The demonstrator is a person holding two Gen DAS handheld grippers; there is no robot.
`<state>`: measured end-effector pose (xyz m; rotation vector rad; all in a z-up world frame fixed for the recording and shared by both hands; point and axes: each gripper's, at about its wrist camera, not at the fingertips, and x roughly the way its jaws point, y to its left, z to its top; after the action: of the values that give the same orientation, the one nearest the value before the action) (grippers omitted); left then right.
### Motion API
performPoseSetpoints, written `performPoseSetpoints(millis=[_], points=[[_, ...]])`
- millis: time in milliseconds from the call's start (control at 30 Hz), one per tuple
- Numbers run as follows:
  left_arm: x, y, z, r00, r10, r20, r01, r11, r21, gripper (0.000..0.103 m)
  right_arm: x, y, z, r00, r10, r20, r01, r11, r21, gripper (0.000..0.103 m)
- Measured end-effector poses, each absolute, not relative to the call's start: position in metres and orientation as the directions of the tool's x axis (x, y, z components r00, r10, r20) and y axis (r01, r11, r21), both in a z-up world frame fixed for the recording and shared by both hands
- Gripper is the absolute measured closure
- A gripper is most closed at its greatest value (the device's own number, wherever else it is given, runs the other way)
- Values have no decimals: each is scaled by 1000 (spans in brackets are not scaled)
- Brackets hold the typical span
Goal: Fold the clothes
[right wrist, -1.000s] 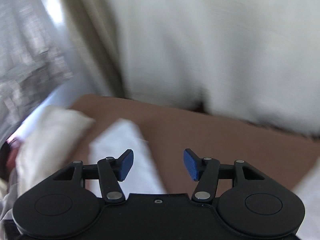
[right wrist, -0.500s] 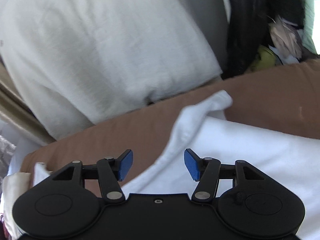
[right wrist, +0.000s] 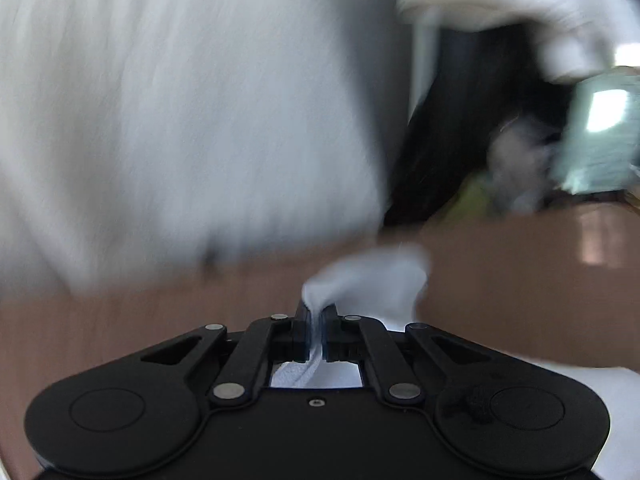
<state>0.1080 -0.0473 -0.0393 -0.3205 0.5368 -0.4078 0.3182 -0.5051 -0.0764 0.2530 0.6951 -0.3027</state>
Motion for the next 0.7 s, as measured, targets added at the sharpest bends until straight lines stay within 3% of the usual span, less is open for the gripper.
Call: performPoseSetpoints(millis=[67,167,233,267,300,333,467,533,700], points=[[104,-41,-15,823,-442,-356,301,872,-386,95,335,-477,-50,759,-194,-621,262,965,19,97],[116,-38,-32,833,-324,-449,198,932,-304,85,362,-449,-29,757,-192,-625,173,981,-91,88],[128,-28,-61,766,-304,-567,142,939,-312,83,369,-445,-25,728,-195,-658,178,980,-94,59],[134,-20,-75,717,-318,-620,120,933,-340,83,357,-446,-21,753,-235,-614,214,971,-109,49],[133,-9,-81,703,-353,-618,95,907,-411,82,345,-446,-16,775,-273,-570,249,961,-122,33],[132,2,-86,689,-389,-612,68,875,-480,82,334,-452,-15,786,-266,-558,242,963,-117,26],[131,23,-77,644,-513,-568,50,768,-638,73,291,-485,-12,793,-260,-551,238,965,-113,25],[126,15,-71,640,-509,-576,75,787,-612,73,269,-516,-12,775,-295,-559,282,953,-111,25],[111,-1,-67,563,-482,-671,56,833,-551,61,191,-617,-16,730,-327,-600,452,890,65,25]])
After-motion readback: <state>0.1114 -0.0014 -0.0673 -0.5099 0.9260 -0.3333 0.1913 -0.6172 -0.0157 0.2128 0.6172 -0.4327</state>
